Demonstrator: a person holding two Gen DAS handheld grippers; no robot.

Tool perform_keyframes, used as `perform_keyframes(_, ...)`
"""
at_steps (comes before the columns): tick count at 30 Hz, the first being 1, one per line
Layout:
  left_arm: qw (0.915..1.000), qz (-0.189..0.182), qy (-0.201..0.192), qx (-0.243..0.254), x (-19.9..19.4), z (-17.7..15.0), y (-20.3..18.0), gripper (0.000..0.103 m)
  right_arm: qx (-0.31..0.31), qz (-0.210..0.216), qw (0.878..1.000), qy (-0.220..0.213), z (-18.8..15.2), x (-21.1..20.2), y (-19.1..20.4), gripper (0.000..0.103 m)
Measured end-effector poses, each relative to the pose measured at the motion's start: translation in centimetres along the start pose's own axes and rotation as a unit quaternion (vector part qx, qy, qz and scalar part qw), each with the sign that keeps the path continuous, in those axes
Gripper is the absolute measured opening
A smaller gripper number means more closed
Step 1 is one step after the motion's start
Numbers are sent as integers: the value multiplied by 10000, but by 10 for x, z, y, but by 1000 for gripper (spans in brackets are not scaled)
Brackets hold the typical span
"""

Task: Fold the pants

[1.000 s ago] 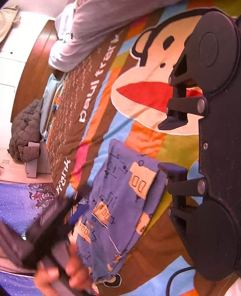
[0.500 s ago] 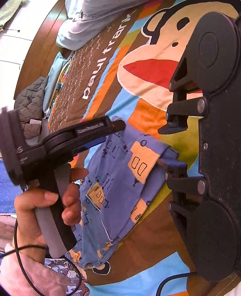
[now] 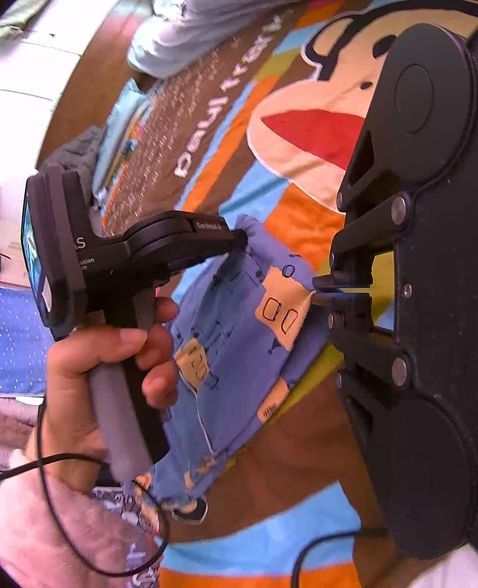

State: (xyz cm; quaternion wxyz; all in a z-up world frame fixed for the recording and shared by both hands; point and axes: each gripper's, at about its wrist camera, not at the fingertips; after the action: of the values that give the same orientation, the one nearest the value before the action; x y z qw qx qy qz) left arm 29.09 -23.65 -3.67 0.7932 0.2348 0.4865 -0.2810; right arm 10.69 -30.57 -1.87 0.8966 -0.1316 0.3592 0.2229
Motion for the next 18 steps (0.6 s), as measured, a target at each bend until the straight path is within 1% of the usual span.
perform_keyframes(3, 10000, 58, -22, -25, 0, 0, -1, 2, -63, 143, 9999, 66, -2, -5, 1, 0)
perform_keyframes(7, 9998, -54, -37, -184, -1, 0, 2, 2, -327, 357, 9986, 206, -8, -10, 9, 0)
perform_keyframes(9, 9997, -55, -45, -237, 0, -1, 5, 2, -359, 465, 9977, 345, -12, -9, 10, 0)
perform_keyframes(11, 9993, -139, -86, -324, 1, -3, 7, 3, -296, 486, 9975, 424, -17, -7, 9, 0)
perform_keyframes(12, 9991, -176, -113, -380, 1, -4, 9, 4, -265, 418, 9980, 386, -19, -7, 7, 0)
perform_keyframes(13, 9985, -206, -180, -473, -2, -6, 11, 16, -199, 343, 9986, 350, -19, -8, 4, 2)
perform_keyframes(14, 9978, -210, -245, -587, -5, -7, 14, 28, -88, 319, 9991, 267, -18, -10, -1, 13)
perform_keyframes(15, 9963, -185, -355, -759, -12, -10, 17, 55, 64, 295, 9994, 140, -17, -13, -6, 18)
perform_keyframes(16, 9938, -163, -541, -954, -21, -15, 22, 72, 256, 240, 9994, -19, -16, -17, -12, 29)
perform_keyframes(17, 9903, -141, -776, -1141, -32, -24, 26, 74, 433, 156, 9988, -174, -15, -19, -18, 42)
perform_keyframes(18, 9875, -97, -921, -1271, -40, -32, 30, 74, 591, 81, 9977, -320, -14, -20, -22, 47)
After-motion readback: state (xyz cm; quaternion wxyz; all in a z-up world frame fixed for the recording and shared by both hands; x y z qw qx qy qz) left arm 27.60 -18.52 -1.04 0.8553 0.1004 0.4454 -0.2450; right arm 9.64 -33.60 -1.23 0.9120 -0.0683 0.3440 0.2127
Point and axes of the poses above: each gripper's, at about its wrist camera, not at the fingertips, and x roughly the way its jaws point, y to its left, z to its top, and after that the axes turned 1 degree about z, right-handed
